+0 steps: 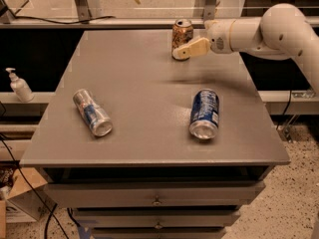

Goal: Knock orange can over

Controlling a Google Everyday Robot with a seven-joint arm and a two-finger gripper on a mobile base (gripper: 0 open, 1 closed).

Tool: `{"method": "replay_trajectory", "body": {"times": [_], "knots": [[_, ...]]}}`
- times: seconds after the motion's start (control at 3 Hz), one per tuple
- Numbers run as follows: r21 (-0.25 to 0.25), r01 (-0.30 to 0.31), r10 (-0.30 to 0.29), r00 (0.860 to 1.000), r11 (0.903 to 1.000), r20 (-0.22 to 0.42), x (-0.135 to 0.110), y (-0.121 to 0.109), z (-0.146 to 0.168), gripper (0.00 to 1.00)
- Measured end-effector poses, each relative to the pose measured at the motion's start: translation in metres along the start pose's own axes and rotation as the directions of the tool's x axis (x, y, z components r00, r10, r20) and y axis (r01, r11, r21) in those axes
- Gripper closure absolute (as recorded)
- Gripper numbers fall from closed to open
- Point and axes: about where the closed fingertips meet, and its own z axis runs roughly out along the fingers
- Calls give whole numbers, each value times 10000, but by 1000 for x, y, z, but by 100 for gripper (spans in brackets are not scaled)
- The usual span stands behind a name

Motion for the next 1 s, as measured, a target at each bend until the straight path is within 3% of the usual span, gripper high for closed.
{"method": "replay_trajectory", "body": {"times": [0.33,0.67,1.0], "knots": [[559,-310,282,9983,9980,504,3,-20,16,0],[677,-515,468,9965,9964,694,7,-32,35,0],[306,-646,627,9963,9974,585,12,-33,55,18]]}}
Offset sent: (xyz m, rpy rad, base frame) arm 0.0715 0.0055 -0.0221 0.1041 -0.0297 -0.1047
